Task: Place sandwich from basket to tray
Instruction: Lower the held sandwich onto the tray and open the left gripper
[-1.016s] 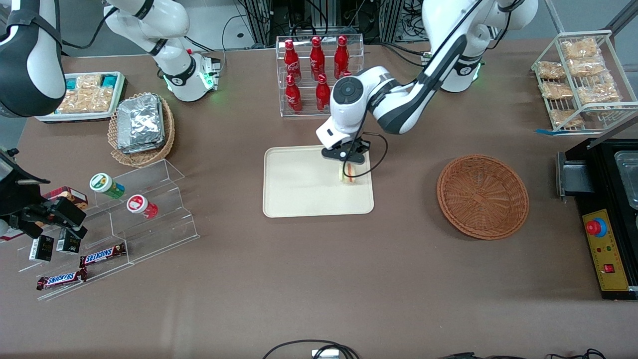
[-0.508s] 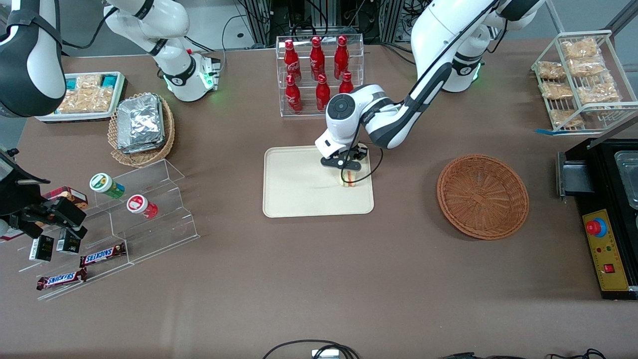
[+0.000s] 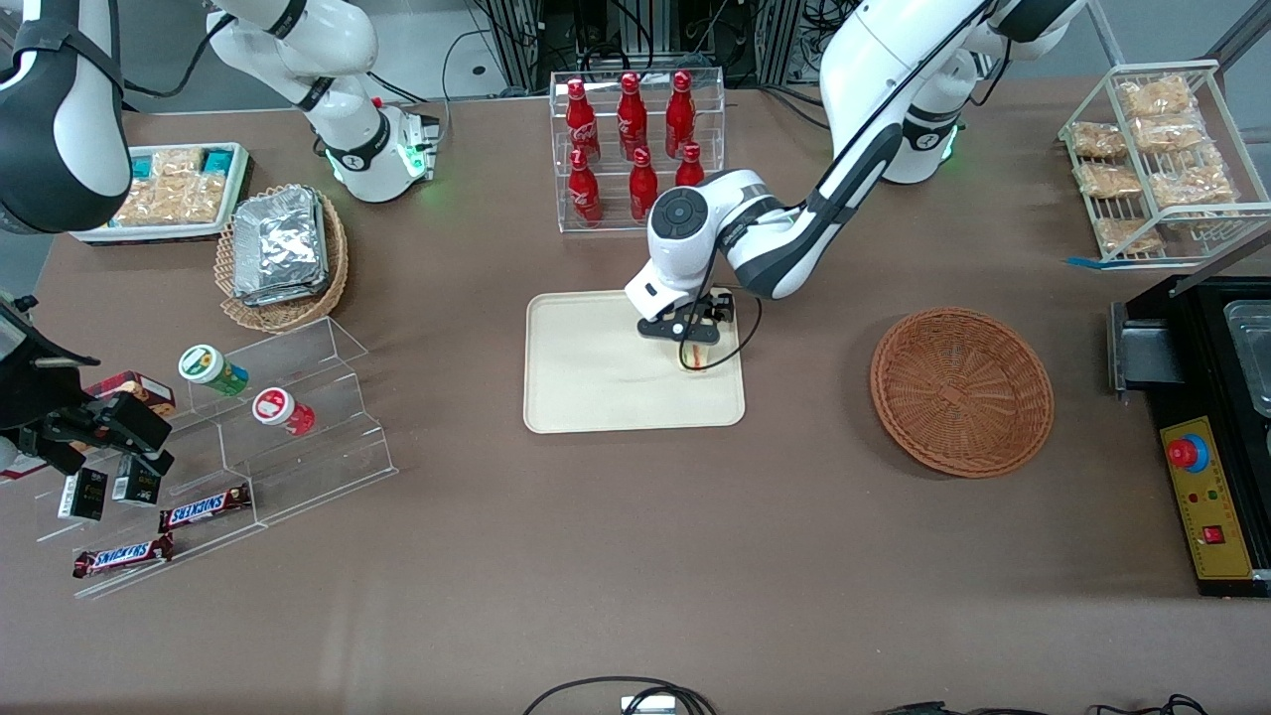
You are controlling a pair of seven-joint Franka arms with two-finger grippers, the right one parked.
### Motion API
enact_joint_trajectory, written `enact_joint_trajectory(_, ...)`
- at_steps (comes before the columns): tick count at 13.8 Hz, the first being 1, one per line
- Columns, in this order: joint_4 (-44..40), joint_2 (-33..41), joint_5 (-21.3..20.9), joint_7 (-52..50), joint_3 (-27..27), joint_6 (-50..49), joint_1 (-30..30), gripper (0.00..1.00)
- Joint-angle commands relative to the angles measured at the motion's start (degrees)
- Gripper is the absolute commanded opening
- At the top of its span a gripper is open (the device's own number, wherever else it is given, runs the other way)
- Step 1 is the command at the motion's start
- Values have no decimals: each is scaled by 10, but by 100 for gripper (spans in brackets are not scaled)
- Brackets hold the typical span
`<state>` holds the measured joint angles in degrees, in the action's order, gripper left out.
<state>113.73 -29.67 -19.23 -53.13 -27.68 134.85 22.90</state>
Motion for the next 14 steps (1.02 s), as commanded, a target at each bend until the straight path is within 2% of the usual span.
enact_joint_trajectory(1, -16, 0, -13, -22, 3, -9, 1, 100)
enact_joint_trajectory(9, -80, 58, -10, -16, 3, -114, -22, 100)
enact_joint_trajectory(12, -160, 57, -7, -13, 3, -206, -32, 100)
enact_joint_trajectory(14, -207, 58, -5, -14, 3, -240, -64, 100)
